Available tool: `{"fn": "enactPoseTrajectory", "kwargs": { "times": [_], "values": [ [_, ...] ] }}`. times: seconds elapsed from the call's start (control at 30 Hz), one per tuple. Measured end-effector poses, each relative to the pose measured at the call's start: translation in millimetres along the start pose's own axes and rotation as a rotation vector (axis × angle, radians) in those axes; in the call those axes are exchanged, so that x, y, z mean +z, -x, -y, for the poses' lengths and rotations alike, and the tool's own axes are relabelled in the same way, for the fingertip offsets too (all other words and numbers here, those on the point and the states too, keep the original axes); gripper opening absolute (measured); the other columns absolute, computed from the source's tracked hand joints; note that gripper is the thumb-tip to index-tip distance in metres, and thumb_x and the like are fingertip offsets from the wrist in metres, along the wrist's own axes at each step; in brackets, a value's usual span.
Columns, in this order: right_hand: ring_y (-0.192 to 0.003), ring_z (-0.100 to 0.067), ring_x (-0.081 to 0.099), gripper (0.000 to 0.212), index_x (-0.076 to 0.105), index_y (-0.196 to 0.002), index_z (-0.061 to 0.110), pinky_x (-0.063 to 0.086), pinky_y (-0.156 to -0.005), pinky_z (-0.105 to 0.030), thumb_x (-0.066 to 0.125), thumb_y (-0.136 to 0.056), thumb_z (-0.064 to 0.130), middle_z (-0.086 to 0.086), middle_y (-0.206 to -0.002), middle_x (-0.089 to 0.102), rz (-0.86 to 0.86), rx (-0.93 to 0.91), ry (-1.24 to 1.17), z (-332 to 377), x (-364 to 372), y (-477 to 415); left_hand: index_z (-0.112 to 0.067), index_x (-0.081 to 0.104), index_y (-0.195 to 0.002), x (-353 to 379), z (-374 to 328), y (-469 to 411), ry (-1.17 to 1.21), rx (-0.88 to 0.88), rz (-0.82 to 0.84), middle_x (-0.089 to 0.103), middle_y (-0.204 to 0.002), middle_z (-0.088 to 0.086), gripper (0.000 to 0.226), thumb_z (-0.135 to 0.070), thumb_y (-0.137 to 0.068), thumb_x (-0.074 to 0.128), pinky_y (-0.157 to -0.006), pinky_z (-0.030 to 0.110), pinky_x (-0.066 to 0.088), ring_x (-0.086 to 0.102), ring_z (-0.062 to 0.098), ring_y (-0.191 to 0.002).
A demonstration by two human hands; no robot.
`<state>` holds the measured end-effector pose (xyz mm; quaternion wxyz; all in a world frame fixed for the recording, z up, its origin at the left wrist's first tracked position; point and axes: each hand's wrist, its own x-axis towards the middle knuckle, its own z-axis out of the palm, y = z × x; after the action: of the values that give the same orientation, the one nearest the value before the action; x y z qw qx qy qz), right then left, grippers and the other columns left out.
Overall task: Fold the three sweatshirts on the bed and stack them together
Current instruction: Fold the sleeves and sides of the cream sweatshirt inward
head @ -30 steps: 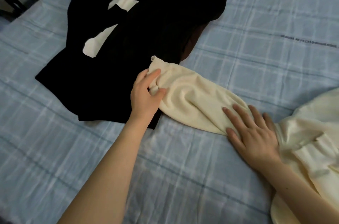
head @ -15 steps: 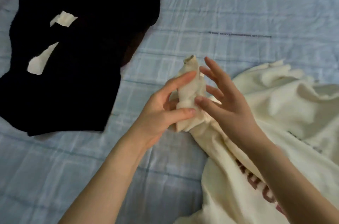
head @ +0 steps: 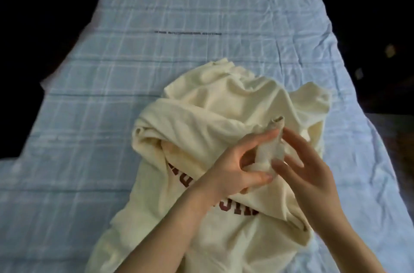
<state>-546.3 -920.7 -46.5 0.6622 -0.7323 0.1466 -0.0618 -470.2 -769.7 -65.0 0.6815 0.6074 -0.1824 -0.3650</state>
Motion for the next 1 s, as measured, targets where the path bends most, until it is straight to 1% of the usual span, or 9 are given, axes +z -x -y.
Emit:
{"fn": "enactPoseTrajectory", "kwargs": {
  "times": [0.13,0.23,0.33,0.43,0.5,0.67,0.8,0.93,1.0],
  "values": [
    [-0.132,-0.010,0.053,0.047,0.061,-0.132,0.022,0.044,-0.107,-0.023,0.054,-0.095,-0.006,0.006,-0.136,0.061,-0.232,0.049,0.242,-26,-34,19,-0.040,0.065,-0.123,19,20,-3,-0.571,-0.050,0.059,0.033,-0.150,-0.026,0.053,0.000,-0.089,0.060,-0.108,0.012,0.034,0.037,-0.011,-0.129],
    [-0.136,-0.007,0.046,0.040,0.060,-0.135,0.018,0.035,-0.111,-0.019,0.054,-0.097,0.007,0.006,-0.143,0.054,-0.243,-0.168,0.481,-22,-20,10,-0.032,0.071,-0.095,-20,-8,10,-0.852,0.181,-0.347,0.055,-0.129,-0.022,0.031,-0.013,-0.092,0.047,-0.099,0.006,0.035,0.050,-0.008,-0.115],
    [-0.145,-0.017,0.035,0.046,0.051,-0.145,0.022,0.031,-0.118,-0.039,0.047,-0.099,0.025,0.002,-0.152,0.047,-0.049,-0.244,0.710,-22,14,-13,-0.028,0.063,-0.124,-83,-20,-2,-1.328,0.129,-0.560,0.056,-0.138,-0.009,0.038,-0.028,-0.098,0.036,-0.113,0.031,0.029,0.044,0.013,-0.131],
    [-0.154,-0.025,0.007,0.055,0.021,-0.157,0.038,0.005,-0.123,-0.054,0.023,-0.103,0.050,0.006,-0.166,0.020,0.203,-0.075,1.138,-52,32,-29,-0.044,0.035,-0.147,-122,13,-13,-1.594,-0.311,-0.372,0.027,-0.159,-0.014,0.048,-0.051,-0.101,0.022,-0.118,0.060,-0.003,0.010,0.029,-0.150],
    [-0.155,-0.028,0.001,0.060,0.006,-0.158,0.043,-0.001,-0.121,-0.058,0.010,-0.100,0.059,0.011,-0.167,0.008,0.278,-0.005,1.313,-88,29,-25,-0.046,0.022,-0.151,-131,52,0,-1.684,-0.293,-0.293,0.019,-0.162,-0.015,0.053,-0.056,-0.099,0.015,-0.116,0.066,-0.004,0.002,0.032,-0.151],
    [-0.150,-0.034,0.024,0.061,0.023,-0.157,0.040,0.011,-0.118,-0.061,0.019,-0.099,0.059,0.008,-0.163,0.028,0.295,-0.031,1.393,-119,29,-21,-0.041,0.016,-0.155,-139,94,17,-1.702,-0.208,-0.292,0.018,-0.163,-0.009,0.057,-0.052,-0.099,0.019,-0.114,0.066,0.000,0.005,0.035,-0.149],
    [-0.154,-0.028,0.006,0.061,0.013,-0.158,0.039,0.000,-0.121,-0.058,0.012,-0.100,0.058,0.008,-0.167,0.013,0.280,0.007,1.403,-105,31,-13,-0.045,0.017,-0.152,-146,67,21,-1.504,-0.132,-0.277,0.010,-0.164,-0.012,0.057,-0.054,-0.096,0.022,-0.119,0.058,-0.003,-0.002,0.026,-0.151],
    [-0.153,-0.028,0.014,0.053,0.033,-0.156,0.023,0.009,-0.123,-0.054,0.035,-0.105,0.041,-0.004,-0.163,0.027,0.036,0.065,1.163,-85,54,60,-0.029,0.037,-0.148,-156,56,87,-1.141,0.038,-0.668,0.032,-0.154,0.009,0.064,-0.049,-0.089,0.051,-0.116,0.046,0.021,0.027,0.032,-0.141],
    [-0.148,-0.035,0.027,0.050,0.045,-0.149,0.020,0.023,-0.118,-0.056,0.051,-0.101,0.033,-0.011,-0.158,0.037,-0.083,0.098,1.118,-82,75,111,-0.029,0.038,-0.146,-151,70,130,-0.816,-0.078,-0.755,0.042,-0.140,0.013,0.067,-0.044,-0.087,0.065,-0.109,0.039,0.033,0.042,0.030,-0.130]
  ]
}}
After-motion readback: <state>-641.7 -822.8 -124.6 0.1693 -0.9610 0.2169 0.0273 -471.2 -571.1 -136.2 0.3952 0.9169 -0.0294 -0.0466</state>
